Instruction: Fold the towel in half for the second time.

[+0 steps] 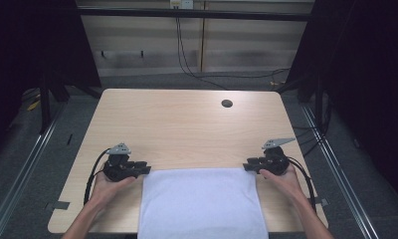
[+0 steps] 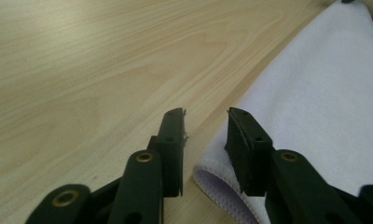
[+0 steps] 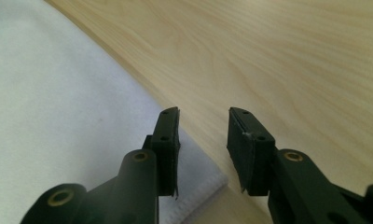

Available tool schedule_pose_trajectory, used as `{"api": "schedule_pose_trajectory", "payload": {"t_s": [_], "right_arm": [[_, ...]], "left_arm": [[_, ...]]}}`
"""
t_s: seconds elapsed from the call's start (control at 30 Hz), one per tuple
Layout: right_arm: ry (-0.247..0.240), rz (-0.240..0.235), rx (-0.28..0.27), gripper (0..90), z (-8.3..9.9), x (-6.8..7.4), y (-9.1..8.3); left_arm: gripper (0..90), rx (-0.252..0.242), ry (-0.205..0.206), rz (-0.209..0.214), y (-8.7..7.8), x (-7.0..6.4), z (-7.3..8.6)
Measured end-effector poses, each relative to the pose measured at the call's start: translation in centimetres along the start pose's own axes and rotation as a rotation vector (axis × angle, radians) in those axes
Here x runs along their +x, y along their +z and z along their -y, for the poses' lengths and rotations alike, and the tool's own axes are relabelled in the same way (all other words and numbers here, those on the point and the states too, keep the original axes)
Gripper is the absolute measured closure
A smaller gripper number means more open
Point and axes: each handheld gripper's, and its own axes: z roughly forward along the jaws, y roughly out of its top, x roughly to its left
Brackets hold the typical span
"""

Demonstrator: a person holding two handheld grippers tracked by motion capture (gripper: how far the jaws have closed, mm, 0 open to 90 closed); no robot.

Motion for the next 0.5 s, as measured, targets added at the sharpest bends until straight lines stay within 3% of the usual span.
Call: {"api": "schedule_pose_trajectory", "payload": {"t_s": [0.07, 0.23, 0.33, 0.5], "right_arm": [[-0.007, -0.006, 0.026, 63.0, 0.3, 0.1, 0.3], [-0.038, 0.012, 0.048, 60.6, 0.7, 0.5, 0.3], [-0.062, 0.037, 0.052, 58.7, 1.1, 1.0, 0.2], [-0.062, 0.016, 0.061, 59.3, 1.4, 1.1, -0.2]], "left_arm": [[61.7, 0.026, 0.014, 0.002, 0.5, -0.3, 0.1], [58.2, 0.03, 0.023, 0.013, 0.5, -0.4, 0.1], [53.6, 0.029, 0.007, -0.001, 0.5, 0.0, 0.3], [51.8, 0.026, 0.011, -0.001, 0.4, 0.0, 0.4]]}}
